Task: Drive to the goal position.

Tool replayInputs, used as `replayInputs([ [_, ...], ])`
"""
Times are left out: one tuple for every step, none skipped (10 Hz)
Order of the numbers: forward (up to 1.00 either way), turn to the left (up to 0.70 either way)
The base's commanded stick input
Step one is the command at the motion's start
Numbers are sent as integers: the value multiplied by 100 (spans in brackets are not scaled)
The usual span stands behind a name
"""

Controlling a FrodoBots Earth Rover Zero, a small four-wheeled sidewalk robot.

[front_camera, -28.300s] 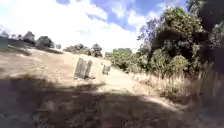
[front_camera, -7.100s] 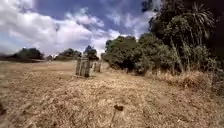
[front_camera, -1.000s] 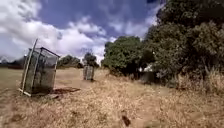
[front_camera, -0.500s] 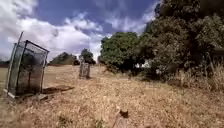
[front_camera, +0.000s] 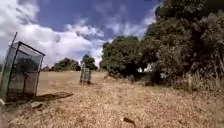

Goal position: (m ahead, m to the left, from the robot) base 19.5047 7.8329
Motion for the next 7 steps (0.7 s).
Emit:
replayInputs([
  [70,-35],
  [70,-35],
  [70,-23],
  [70,0],
  [70,0],
  [70,0],
  [70,0],
])
